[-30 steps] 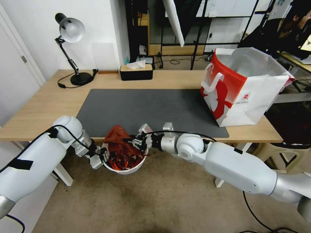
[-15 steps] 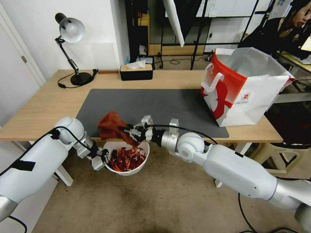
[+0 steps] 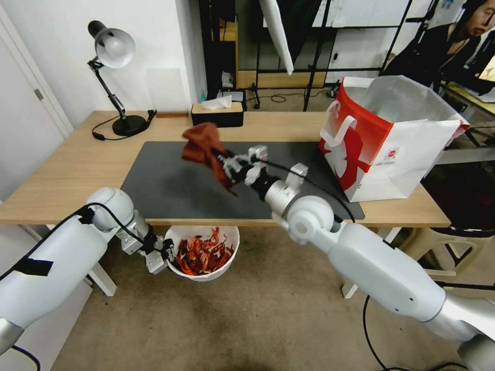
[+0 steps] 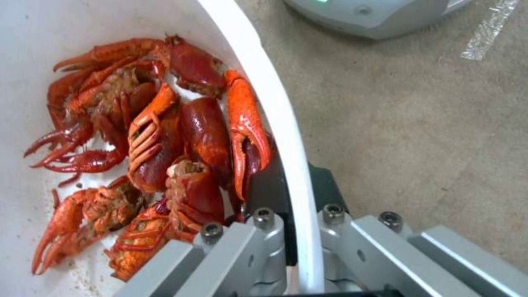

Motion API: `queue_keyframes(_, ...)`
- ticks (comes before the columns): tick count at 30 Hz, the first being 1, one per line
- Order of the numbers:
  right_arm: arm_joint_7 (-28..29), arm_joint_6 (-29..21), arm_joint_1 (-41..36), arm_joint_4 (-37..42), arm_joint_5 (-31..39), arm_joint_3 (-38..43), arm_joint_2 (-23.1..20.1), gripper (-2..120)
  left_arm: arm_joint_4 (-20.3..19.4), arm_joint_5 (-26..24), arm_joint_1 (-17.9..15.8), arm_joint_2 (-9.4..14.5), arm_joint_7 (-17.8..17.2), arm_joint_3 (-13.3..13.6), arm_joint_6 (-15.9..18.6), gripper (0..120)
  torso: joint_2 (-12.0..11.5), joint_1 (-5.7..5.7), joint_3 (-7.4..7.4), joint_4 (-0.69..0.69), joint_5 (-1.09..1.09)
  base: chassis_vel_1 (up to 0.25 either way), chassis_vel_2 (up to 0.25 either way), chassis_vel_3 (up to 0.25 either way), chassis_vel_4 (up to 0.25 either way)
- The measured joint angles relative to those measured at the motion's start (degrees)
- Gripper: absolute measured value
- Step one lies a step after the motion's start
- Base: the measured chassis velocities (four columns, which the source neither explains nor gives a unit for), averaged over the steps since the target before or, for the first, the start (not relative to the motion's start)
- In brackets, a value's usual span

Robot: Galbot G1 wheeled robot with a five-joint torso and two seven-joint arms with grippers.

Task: Sweep shrimp from table into container with towel, then put container into takeout bag.

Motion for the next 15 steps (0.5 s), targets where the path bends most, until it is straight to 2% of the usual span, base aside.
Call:
queue_keyframes(4, 1.23, -0.09, -0.22, 0.29, -0.21, 0.97, -0.45, 7, -0.27, -0.09, 0.06, 0.00, 0.00, 0.00, 0.00, 0, 0.00, 0.00, 0.00, 0.00, -0.01, 0.000, 0.000, 0.000, 0.000)
queue_keyframes(6, 4.52, -0.73, -1.28, 1.29, -0.76, 3.27, -2.09, 7, -0.77, -0.23, 0.10, -0.16, 0.00, 0.17, -0.01, 0, 0.00, 0.00, 0.00, -0.01, 0.01, 0.000, 0.000, 0.000, 0.000)
queue_keyframes(12, 8.12, -1.92, -4.11, 3.58, -1.90, 7.01, -4.98, 7, -1.26, -0.30, -0.21, -0.65, 0.00, 1.07, -0.18, 0, 0.00, 0.00, 0.00, -0.06, 0.00, 0.000, 0.000, 0.000, 0.000)
queue_keyframes(15, 9.65, -2.45, -5.80, 4.67, -2.54, 9.07, -6.28, 7, -1.55, -0.30, -0.41, -0.92, 0.00, 1.41, -0.24, 0, 0.00, 0.00, 0.00, 0.00, 0.02, 0.000, 0.000, 0.000, 0.000)
